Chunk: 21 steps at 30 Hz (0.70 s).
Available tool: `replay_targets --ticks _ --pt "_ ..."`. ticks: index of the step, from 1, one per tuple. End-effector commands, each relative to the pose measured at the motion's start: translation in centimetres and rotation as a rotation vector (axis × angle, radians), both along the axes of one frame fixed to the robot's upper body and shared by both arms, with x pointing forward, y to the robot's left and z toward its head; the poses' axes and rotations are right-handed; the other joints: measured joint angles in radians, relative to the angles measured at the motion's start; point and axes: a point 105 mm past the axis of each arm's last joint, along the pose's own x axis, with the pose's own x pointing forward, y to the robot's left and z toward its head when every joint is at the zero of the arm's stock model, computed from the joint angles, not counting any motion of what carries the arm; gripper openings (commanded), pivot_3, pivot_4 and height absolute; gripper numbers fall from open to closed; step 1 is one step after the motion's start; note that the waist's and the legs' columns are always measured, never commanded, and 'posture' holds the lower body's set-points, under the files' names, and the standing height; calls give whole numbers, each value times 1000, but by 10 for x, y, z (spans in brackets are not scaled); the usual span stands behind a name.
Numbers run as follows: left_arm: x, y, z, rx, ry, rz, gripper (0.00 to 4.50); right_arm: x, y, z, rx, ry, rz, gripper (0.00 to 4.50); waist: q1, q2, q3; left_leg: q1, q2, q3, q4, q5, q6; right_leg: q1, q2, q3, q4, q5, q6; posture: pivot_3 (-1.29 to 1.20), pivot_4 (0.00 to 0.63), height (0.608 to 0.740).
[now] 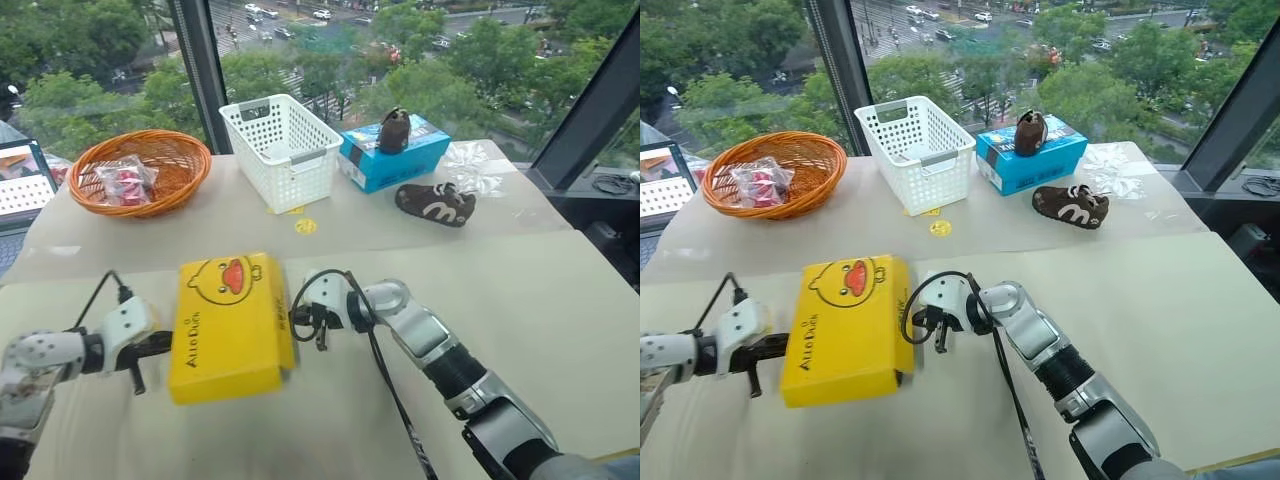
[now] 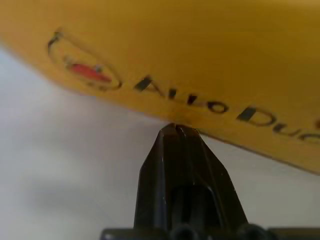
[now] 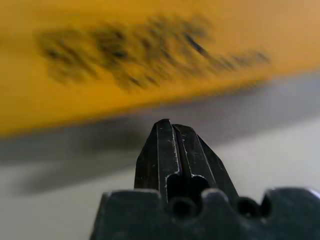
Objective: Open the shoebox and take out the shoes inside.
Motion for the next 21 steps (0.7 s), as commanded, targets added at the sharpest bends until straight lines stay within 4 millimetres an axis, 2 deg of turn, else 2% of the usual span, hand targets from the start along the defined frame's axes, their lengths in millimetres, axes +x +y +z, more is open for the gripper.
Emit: replay_targets --ticks 1,7,10,15,21 --pt "-3 -48 2 -40 4 -204 0 -8 -1 6 10 -12 39 81 6 0 0 0 0 0 0 0 0 1 0 0 0 0 0 0 150 731" --pt "-6 -79 3 -57 21 -338 0 3 -21 10 14 -10 -41 81 4 0 0 0 0 -1 1 0 0 1 2 1 0 -1 1 0 150 731" --pt "-1 -97 -1 -66 15 -398 0 10 -50 18 -7 -24 -109 81 13 1 0 0 -1 -1 1 0 1 1 1 1 1 -1 2 0 150 731" --pt "16 -108 -8 -62 -10 -411 0 2 -77 23 -38 -17 -137 81 15 1 0 -1 -1 -2 3 -3 6 2 2 2 0 -1 2 0 150 731" --pt "39 -120 -14 -15 -55 -458 0 -20 -104 22 -87 10 -155 81 19 1 0 -1 -1 -2 4 -3 7 2 2 2 0 -3 6 0 150 731"
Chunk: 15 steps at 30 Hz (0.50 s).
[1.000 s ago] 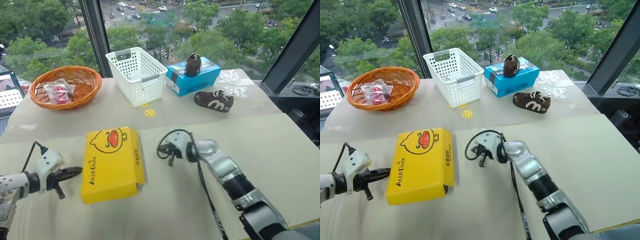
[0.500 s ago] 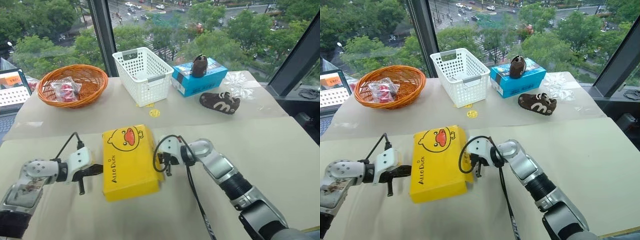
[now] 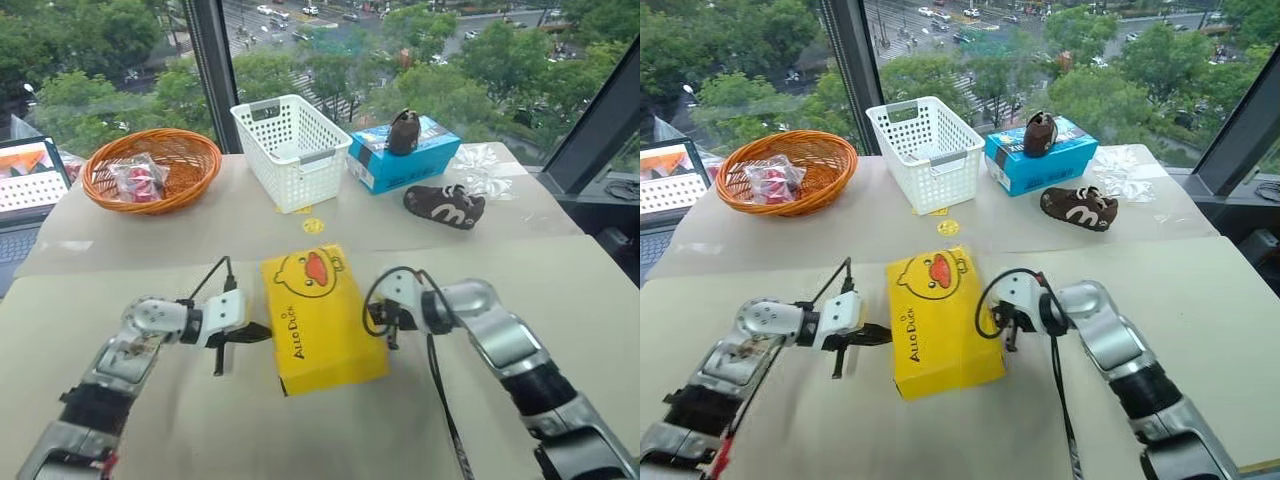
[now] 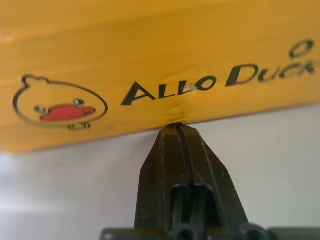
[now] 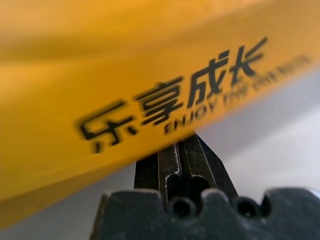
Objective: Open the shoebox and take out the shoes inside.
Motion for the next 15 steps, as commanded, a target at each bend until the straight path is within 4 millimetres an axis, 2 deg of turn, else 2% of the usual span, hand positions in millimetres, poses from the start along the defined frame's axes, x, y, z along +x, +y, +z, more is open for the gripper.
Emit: replay_targets --ticks 1,7,12,15 --pt "9 -14 -7 23 -21 -53 0 -17 6 19 46 -34 60 81 2 0 0 0 0 0 1 0 0 0 0 0 0 -1 2 0 150 731" --pt "10 -24 -5 5 -19 -107 0 -16 5 17 56 -42 6 81 -2 0 0 0 1 0 5 0 1 1 0 1 2 -1 3 0 150 731" --pt "6 -17 -4 11 -20 -101 0 1 1 20 67 -85 -76 81 -5 0 0 0 2 -1 5 0 1 0 1 1 2 -1 3 0 150 731" --pt "3 -14 -2 11 -20 -96 0 4 -1 20 69 -88 -85 81 -9 0 0 -1 1 0 5 0 1 0 1 1 1 -1 3 0 150 731"
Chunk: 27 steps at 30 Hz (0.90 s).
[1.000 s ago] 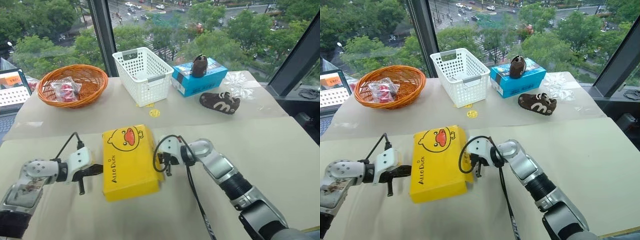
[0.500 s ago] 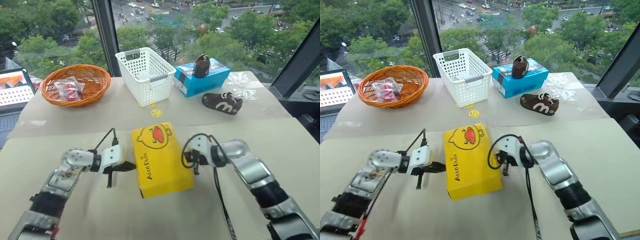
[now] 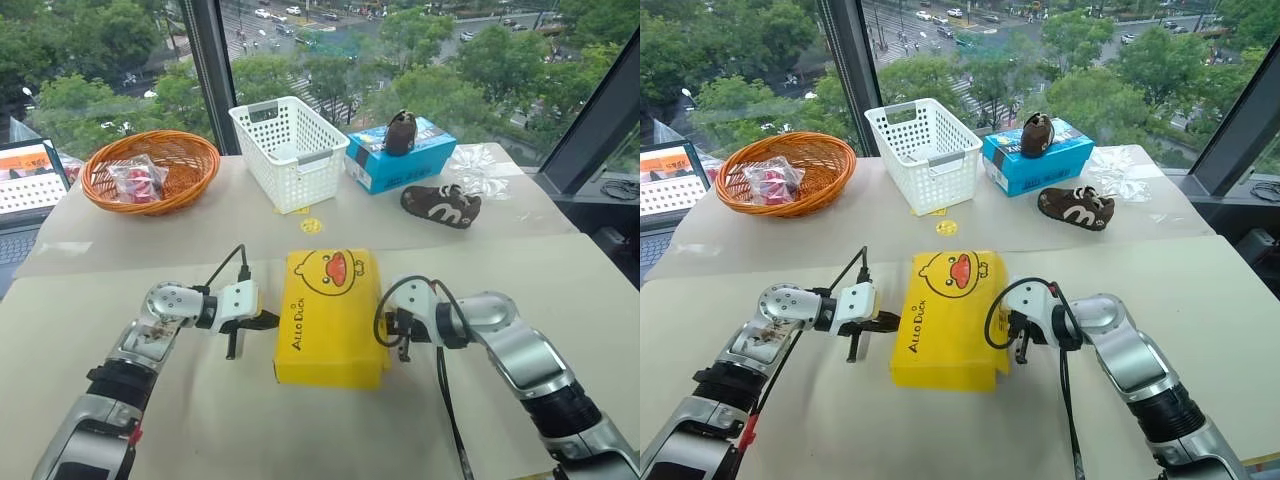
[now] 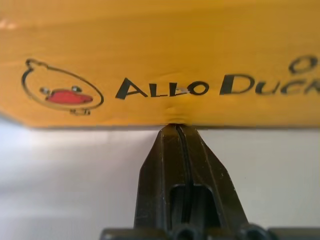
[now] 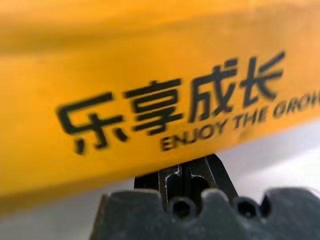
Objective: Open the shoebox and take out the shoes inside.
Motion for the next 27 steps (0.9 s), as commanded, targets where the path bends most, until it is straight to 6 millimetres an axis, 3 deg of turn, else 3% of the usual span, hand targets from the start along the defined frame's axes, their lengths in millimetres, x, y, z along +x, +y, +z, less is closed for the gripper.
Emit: replay_targets --ticks 1,8,15,19,22,27 --pt "-12 -5 -3 8 13 -44 0 3 6 17 35 -69 27 81 -3 0 0 0 0 0 0 0 0 0 0 0 0 0 0 0 150 731" --pt "-17 4 -2 15 9 3 0 0 9 18 32 -60 68 81 -7 0 0 -1 -1 0 -1 -2 3 0 0 0 -2 0 -1 0 150 731" --pt "-24 51 10 -9 28 188 0 6 -16 20 -12 -68 22 81 -20 0 0 -1 0 1 -3 -2 3 -1 0 1 -2 -2 2 0 150 731" --pt "-33 84 26 -83 58 331 0 6 -31 20 -24 -59 -6 81 -24 0 1 -1 0 1 -4 -2 2 -2 0 1 -2 -2 3 0 150 731" --pt "-42 90 43 -182 72 376 0 5 -32 21 -7 -43 0 81 -22 0 1 -1 0 1 -4 -2 2 -2 -1 1 -2 -2 3 0 150 731" --pt "-68 97 66 -350 176 434 0 -3 -17 29 114 20 64 81 -19 0 1 -1 0 1 -4 -2 2 -2 -1 2 -2 -2 2 0 150 731"
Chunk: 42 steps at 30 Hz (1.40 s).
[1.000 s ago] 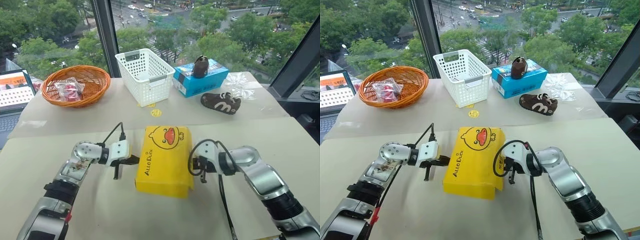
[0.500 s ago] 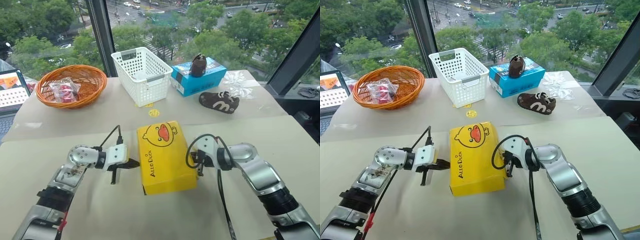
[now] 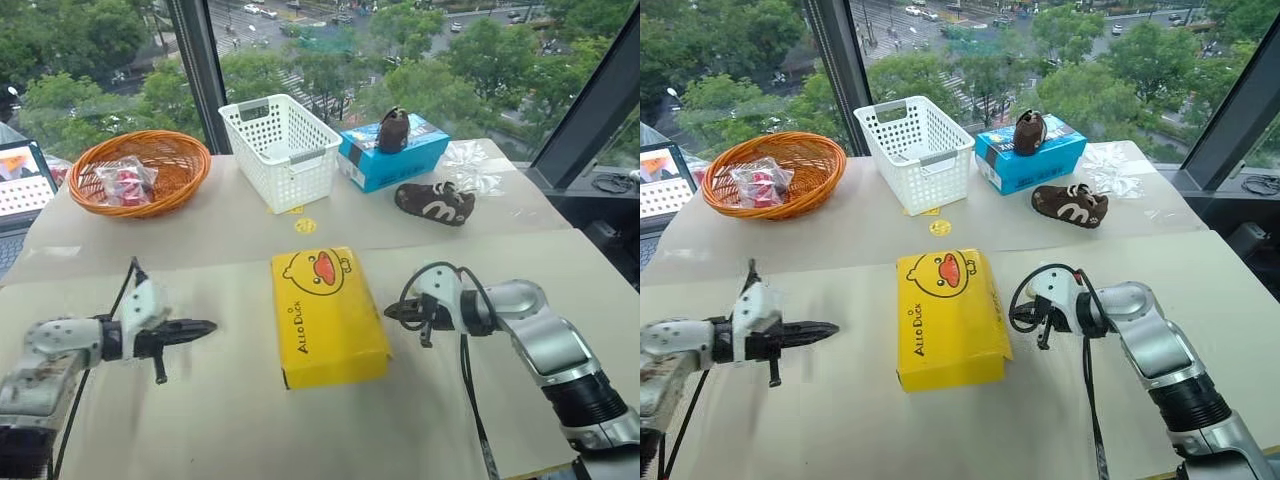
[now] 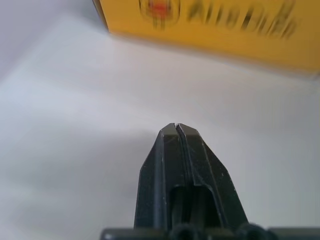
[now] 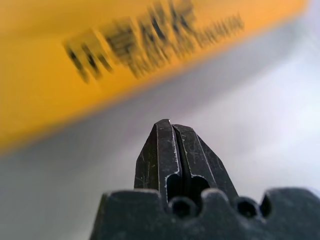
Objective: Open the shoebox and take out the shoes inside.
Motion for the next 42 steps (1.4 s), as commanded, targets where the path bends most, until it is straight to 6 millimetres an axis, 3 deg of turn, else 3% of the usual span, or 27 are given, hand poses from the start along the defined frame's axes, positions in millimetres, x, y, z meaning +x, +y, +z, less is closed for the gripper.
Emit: replay_targets --ticks 1,5,10,15,19,25,31,38,42 --pt "-21 2 25 -142 56 14 0 -3 9 17 89 -2 43 81 0 0 0 0 0 0 0 0 0 0 0 0 0 0 0 0 150 731" --pt "-49 2 25 -194 163 0 0 2 13 19 127 11 41 81 -3 -1 1 1 0 0 0 0 -1 0 0 1 0 0 0 0 150 731" --pt "-66 7 13 -158 213 21 0 9 15 25 160 19 46 81 0 0 2 1 0 0 -1 0 -2 0 1 0 0 -1 -1 0 150 731" --pt "-69 7 9 -142 175 57 0 16 12 21 144 35 35 81 3 0 2 2 0 0 -1 0 -3 0 2 0 1 -1 -2 0 150 731" --pt "-59 -2 7 -110 -60 103 0 17 1 5 70 56 31 81 7 0 2 1 0 1 -2 0 -2 0 1 1 -1 -1 -3 0 150 731" --pt "-78 -28 9 -165 -150 52 0 19 -2 2 57 66 42 81 9 -1 1 1 0 2 -2 -2 -1 0 1 2 -4 4 -9 0 150 731" --pt "-94 -27 1 -167 -96 41 0 17 -3 3 71 69 48 81 11 -1 1 1 1 2 -1 -2 -1 0 2 1 -4 0 -3 0 150 731" --pt "-111 -23 -18 -164 -36 69 0 16 0 -11 67 104 55 81 11 -1 1 0 0 2 -1 -2 0 0 2 1 -4 -2 -5 0 150 731" --pt "-112 -23 -20 -174 -54 96 0 19 4 -10 84 104 60 81 11 -1 1 0 1 2 -1 -2 0 0 2 1 -4 -2 -5 0 150 731"
